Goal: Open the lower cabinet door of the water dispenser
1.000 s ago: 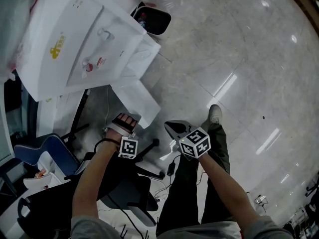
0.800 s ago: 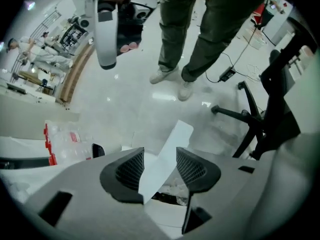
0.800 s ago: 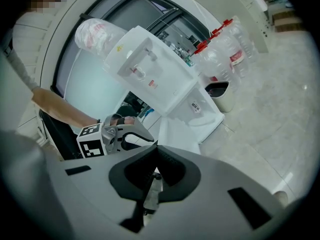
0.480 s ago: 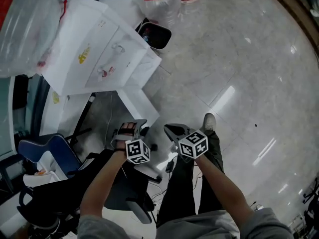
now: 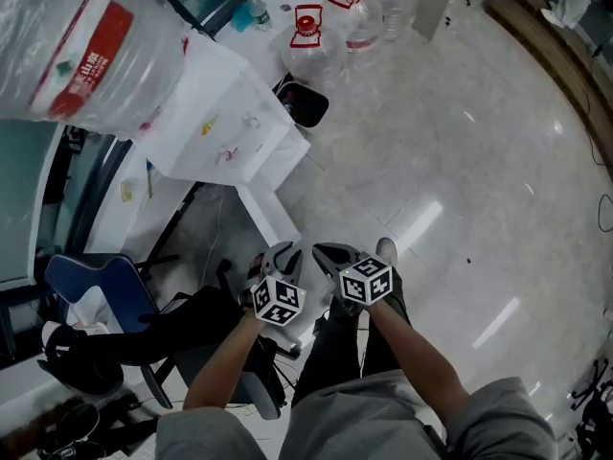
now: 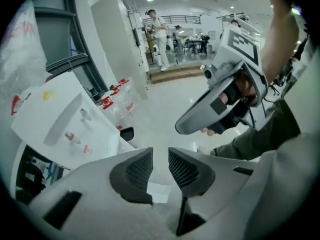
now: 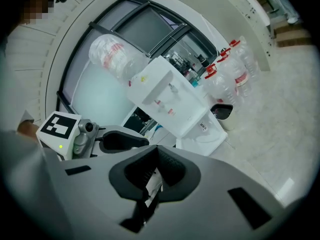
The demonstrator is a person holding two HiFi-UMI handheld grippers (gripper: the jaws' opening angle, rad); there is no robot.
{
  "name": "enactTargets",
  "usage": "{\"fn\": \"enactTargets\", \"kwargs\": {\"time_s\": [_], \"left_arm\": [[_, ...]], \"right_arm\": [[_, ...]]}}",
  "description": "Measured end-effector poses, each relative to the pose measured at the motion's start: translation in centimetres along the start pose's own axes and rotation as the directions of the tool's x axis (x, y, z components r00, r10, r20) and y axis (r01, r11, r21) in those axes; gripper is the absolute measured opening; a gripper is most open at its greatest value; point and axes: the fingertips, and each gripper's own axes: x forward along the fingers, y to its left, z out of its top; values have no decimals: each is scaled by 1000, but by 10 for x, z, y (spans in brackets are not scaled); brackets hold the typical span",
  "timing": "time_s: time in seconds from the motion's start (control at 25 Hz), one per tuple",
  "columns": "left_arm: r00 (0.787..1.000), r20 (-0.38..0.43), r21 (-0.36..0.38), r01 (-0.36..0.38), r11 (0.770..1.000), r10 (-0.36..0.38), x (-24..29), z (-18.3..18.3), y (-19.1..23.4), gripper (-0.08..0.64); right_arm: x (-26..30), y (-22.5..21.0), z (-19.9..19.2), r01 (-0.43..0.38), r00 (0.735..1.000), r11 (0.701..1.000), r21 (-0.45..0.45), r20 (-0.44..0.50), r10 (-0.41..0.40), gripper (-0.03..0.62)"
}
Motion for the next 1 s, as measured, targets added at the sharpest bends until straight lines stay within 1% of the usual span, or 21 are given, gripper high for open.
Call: {"fn": "enactTargets", "kwargs": {"time_s": [0.16,0.28,0.4,0.52,0.64,0.76,0.84,0.96,1.0], "left_arm": [[997,68,-109,-37,993,45,-34,38,11,95],[991,113,-179,-43,983,64,-58,65,13,84],[984,157,-246,-43,968,84,-86,87,13,56],[975,196,-300,-42,953,105,-109,110,13,37],[961,240,-353,-43,935,135,-126,129,15,21],[950,273,-377,-41,925,154,-141,145,12,11],[938,305,-416,-26,909,167,-152,153,10,9],[909,361,-493,-5,870,210,-178,164,14,9],[898,378,-509,-1,861,224,-187,168,16,9]], "right_arm": [[-24,23,24,-2,1000,1000,-25,24,3,9],[-43,37,41,-2,999,999,-44,45,4,9],[-60,58,55,-8,998,998,-67,65,12,9],[-77,76,78,-11,996,995,-101,90,20,9],[-92,92,99,-16,992,993,-121,125,31,9],[-104,107,114,-20,988,989,-146,149,42,9],[-112,119,121,-9,986,985,-170,165,38,9],[-124,140,135,20,976,977,-212,215,27,9],[-129,147,142,30,971,973,-228,236,26,8]]}}
